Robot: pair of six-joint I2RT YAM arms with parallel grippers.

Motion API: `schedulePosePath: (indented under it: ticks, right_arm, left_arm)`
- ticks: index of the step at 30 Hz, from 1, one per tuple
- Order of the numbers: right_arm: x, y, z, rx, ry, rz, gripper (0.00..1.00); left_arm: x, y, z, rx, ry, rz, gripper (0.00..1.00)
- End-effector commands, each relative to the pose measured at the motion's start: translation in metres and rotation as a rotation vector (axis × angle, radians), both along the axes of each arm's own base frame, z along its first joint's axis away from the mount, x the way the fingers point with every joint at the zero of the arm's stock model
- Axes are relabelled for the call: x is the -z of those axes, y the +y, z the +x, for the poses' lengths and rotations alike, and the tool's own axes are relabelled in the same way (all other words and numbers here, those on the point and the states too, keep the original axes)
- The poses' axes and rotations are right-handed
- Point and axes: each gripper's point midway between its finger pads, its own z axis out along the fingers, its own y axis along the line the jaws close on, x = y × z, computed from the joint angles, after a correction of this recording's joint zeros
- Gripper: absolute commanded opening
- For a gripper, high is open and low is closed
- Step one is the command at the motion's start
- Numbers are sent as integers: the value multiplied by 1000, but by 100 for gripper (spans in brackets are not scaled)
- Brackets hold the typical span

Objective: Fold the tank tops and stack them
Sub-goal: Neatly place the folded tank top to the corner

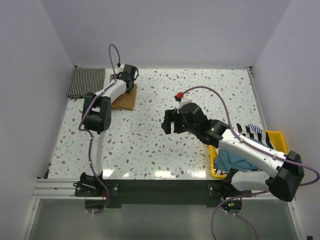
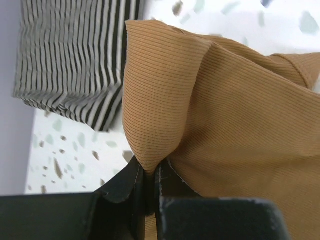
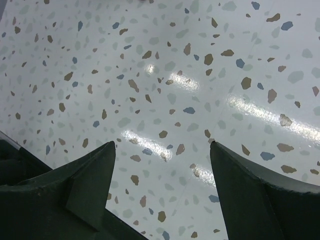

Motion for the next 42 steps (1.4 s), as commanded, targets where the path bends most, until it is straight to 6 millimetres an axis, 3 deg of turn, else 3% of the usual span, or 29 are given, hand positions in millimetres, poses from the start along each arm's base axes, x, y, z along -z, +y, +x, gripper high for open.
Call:
schedulePosePath:
  ticks: [1, 3, 4, 10, 22, 32, 36, 37, 42]
  right_arm:
    - [-3, 7, 8, -32, -35, -6, 79]
    - [-3, 10, 9, -41, -36, -5, 79]
    - [-2, 12, 9, -47, -35, -5, 79]
    - [8, 20, 15, -60, -20, -11, 78]
    - [26, 38, 22, -92, 10, -13, 75]
    - [39, 52, 26, -119, 45, -18, 74]
    - [47, 56, 27, -128, 61, -28, 73]
    - [47, 57, 28, -128, 62, -29, 73]
    - [57, 57, 28, -129, 78, -48, 73]
  left_arm:
    - [-48, 34, 34, -30, -79, 131, 0]
    - [-59, 38, 43, -23, -88, 169, 0]
    - [-75, 39, 52, -18, -117, 190, 0]
    - [-108, 50, 82, -5, -184, 229, 0]
    - [-149, 90, 101, 0, -282, 262, 0]
    - [-158, 129, 108, 3, -334, 184, 0]
    - [-151, 138, 110, 2, -341, 146, 0]
    - [-149, 153, 108, -20, -339, 145, 0]
    - [-138, 176, 110, -19, -360, 58, 0]
